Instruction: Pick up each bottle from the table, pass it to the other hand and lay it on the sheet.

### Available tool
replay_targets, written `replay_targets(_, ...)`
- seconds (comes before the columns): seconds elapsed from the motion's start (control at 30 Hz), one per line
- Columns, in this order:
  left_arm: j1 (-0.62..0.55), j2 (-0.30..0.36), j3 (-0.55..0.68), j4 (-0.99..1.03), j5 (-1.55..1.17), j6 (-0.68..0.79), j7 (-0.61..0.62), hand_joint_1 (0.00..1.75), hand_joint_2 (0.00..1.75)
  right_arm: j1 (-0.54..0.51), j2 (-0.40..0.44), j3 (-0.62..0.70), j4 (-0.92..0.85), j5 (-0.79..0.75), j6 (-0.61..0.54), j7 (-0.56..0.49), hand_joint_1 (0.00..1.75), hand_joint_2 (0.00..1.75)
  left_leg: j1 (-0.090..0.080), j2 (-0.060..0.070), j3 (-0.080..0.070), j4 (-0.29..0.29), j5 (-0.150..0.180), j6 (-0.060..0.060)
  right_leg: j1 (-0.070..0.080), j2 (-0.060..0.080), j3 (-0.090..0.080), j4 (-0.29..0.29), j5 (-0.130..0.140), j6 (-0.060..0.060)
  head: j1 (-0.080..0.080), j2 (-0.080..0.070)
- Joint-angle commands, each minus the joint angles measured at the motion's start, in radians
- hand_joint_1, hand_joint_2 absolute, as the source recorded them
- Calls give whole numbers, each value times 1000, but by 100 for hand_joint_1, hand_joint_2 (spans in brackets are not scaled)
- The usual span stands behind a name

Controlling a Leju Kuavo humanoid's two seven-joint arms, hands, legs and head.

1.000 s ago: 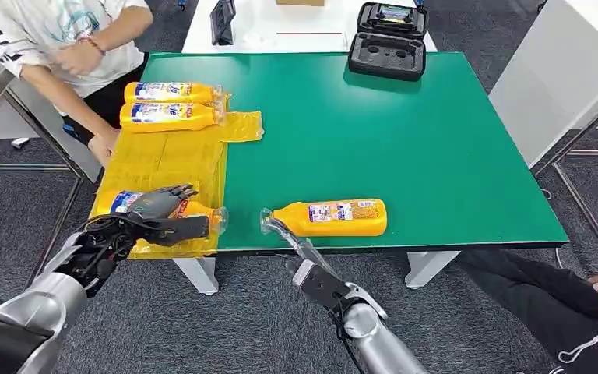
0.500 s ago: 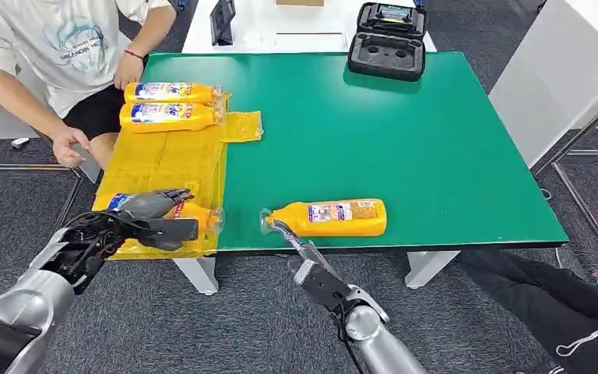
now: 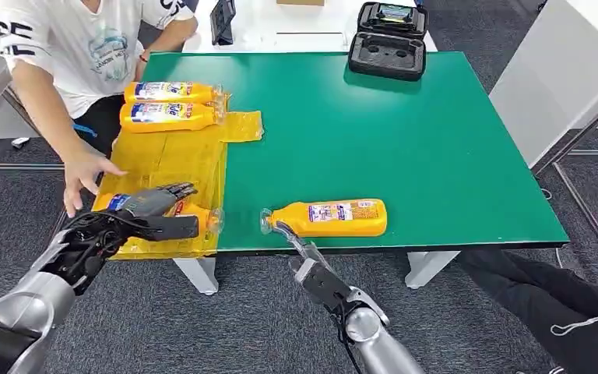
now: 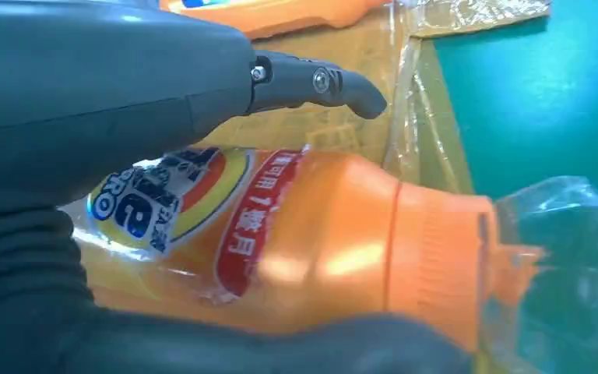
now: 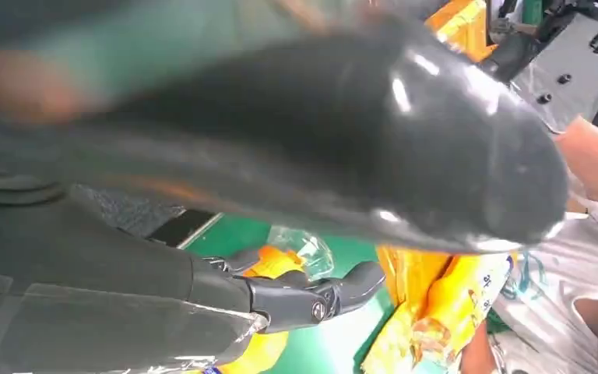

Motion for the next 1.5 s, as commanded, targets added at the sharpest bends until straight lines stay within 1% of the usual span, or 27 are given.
replay_targets(0.03, -18, -18, 5, 6, 11, 47, -6, 0, 0, -8, 1, -29, 21, 8, -3, 13, 0, 0, 1, 0, 5, 0, -2, -1, 1, -1, 5, 0, -2, -1, 0, 0)
replay_targets(0.17, -2, -41, 33, -23, 33, 122, -15, 0, 0, 16, 4, -33, 3, 23, -9, 29, 0, 0, 1, -1, 4, 0, -2, -1, 1, -2, 5, -1, -2, -1, 0, 0)
replay_targets(0.33, -9, -38, 30, -54, 47, 89, -46, 0, 0, 11, 0, -44, 27, 30, -18, 33, 0, 0, 1, -1, 4, 0, -2, -1, 1, -1, 5, 0, -2, -1, 0, 0)
replay_targets(0.4, -5, -25, 38, -73, 74, 43, -73, 0, 0, 0, 4, -46, 48, 32, -20, 33, 0, 0, 1, -1, 3, 0, -1, -1, 1, -1, 3, 0, -1, -1, 0, 0)
replay_targets(0.47, 11, -25, 65, -104, 95, 78, -58, 0, 0, 2, 9, -46, 42, 37, -25, 31, 0, 0, 1, 1, 3, 0, -1, -1, 1, 1, 3, -1, -1, -1, 0, 0)
replay_targets(0.5, 17, -29, 76, -115, 103, 97, -55, 0, 0, 6, 10, -48, 35, 38, -25, 31, 0, 0, 1, 1, 5, 0, -2, -2, 1, 1, 5, -1, -2, -1, 0, 0)
replay_targets(0.53, 39, -54, 130, -147, 157, 161, -49, 0, 0, 15, 12, -50, 14, 42, -32, 30, 0, 0, 1, 0, 4, 0, -2, -1, 1, 0, 4, -1, -2, -1, 0, 0)
replay_targets(0.57, 73, -80, 179, -205, 221, 228, -92, 0, 0, 29, 13, -54, -22, 44, -33, 31, 0, 0, 0, 0, 2, -1, -1, -1, 0, 0, 3, 0, -1, -1, 0, 0)
replay_targets(0.6, 98, -100, 211, -240, 268, 263, -107, 0, 0, 38, 13, -55, -49, 45, -35, 30, 0, 0, 1, -1, 5, 0, -2, -1, 1, -1, 5, -1, -2, -1, 0, 0)
replay_targets(0.63, 141, -127, 266, -306, 360, 285, -139, 0, 0, 47, 11, -55, -84, 45, -37, 26, 0, 0, 0, -1, 3, -1, -1, -1, 0, -1, 3, -1, -2, -1, 0, 0)
replay_targets(0.67, 201, -154, 317, -394, 478, 293, -181, 0, 0, 53, 7, -54, -128, 41, -43, 22, 0, 0, 0, -2, 6, -1, -2, -1, 0, -2, 6, -1, -3, -1, 0, 0)
replay_targets(0.7, 244, -160, 329, -449, 544, 283, -198, 0, 175, 51, 0, -47, -160, 40, -43, 23, 0, 0, 0, -1, 5, -1, -2, -1, 0, -1, 5, -1, -3, -1, 0, 0)
replay_targets(0.77, 314, -176, 345, -544, 659, 283, -221, 0, 175, 44, -16, -33, -214, 43, -63, 33, 0, 0, -1, 0, 3, -1, -1, 0, -1, 0, 3, -1, -2, 0, 0, 0)
replay_targets(0.8, 320, -175, 340, -552, 662, 286, -219, 0, 175, 43, -18, -33, -221, 41, -63, 40, 0, 0, -2, 0, 1, -1, -1, 0, -2, 0, 1, 0, -1, 0, 0, 0)
replay_targets(0.83, 330, -183, 351, -568, 709, 282, -228, 0, 175, 40, -23, -30, -232, 45, -70, 41, 0, 0, -1, 2, 5, 0, -3, 0, -1, 1, 5, 0, -3, 0, 0, 0)
replay_targets(0.9, 362, -209, 372, -607, 818, 286, -286, 0, 175, 21, -46, -12, -285, 95, -133, 18, 0, 0, -1, 1, 2, 0, -2, 0, -1, 0, 2, -1, -2, 0, 0, 0)
replay_targets(0.93, 374, -213, 361, -619, 841, 298, -296, 0, 175, 9, -60, -6, -318, 107, -147, 28, 0, 0, -1, 1, 1, 0, -2, 0, -1, 1, 1, -1, -1, 0, 0, 0)
replay_targets(0.97, 387, -225, 359, -631, 877, 321, -300, 0, 175, -13, -76, -13, -347, 105, -156, 52, 0, 175, -1, 1, 3, 0, -3, 0, 0, 1, 3, 0, -2, 0, 0, 0)
replay_targets(1.03, 399, -231, 344, -645, 926, 369, -301, 0, 175, -77, -107, -24, -331, 113, -173, 91, 0, 175, -2, 2, 3, 1, -4, 0, -1, 2, 2, 0, -2, 0, 0, 0)
replay_targets(1.07, 400, -219, 315, -648, 938, 399, -301, 0, 175, -123, -129, -27, -288, 114, -168, 109, 0, 175, -2, 1, 2, 1, -3, 0, -1, 1, 2, 0, -2, 0, 0, 0)
replay_targets(1.13, 402, -214, 310, -638, 986, 394, -301, 0, 175, -184, -155, -32, -208, 120, -165, 118, 0, 175, -1, 2, 3, 1, -3, 0, -1, 1, 3, 0, -1, 0, 0, 0)
replay_targets(1.17, 405, -206, 304, -629, 1002, 399, -301, 0, 175, -241, -181, -10, -132, 162, -160, 136, 0, 175, -1, 2, 2, 1, -3, 0, -1, 2, 2, -1, -1, 0, 0, 0)
replay_targets(1.23, 414, -196, 302, -637, 1016, 403, -301, 0, 175, -296, -186, -11, -49, 154, -145, 132, 0, 175, -1, 2, 1, 0, -1, 1, -1, 2, 1, -2, 1, 0, 0, 0)
replay_targets(1.33, 428, -189, 311, -646, 1035, 409, -301, 0, 175, -419, -223, 48, 133, 196, -106, 158, 0, 175, -1, 4, 5, 0, -2, 1, 0, 4, 5, -2, 1, 1, 0, 0)
replay_targets(1.37, 434, -188, 318, -649, 1043, 414, -301, 0, 175, -461, -228, 63, 203, 201, -99, 160, 0, 175, -1, 3, 3, 0, -1, 2, -1, 3, 3, -1, 2, 2, 0, 0)
replay_targets(1.43, 438, -184, 318, -654, 1045, 413, -301, 0, 175, -477, -231, 63, 230, 198, -92, 153, 0, 175, -1, 5, 5, 0, -2, 1, -1, 4, 5, -1, 1, 2, 0, 0)
replay_targets(1.5, 432, -177, 314, -641, 1040, 413, -301, 0, 175, -525, -241, 103, 331, 221, -54, 158, 0, 175, -1, 3, 3, 0, -1, 2, -1, 2, 3, -1, 2, 2, 0, 0)
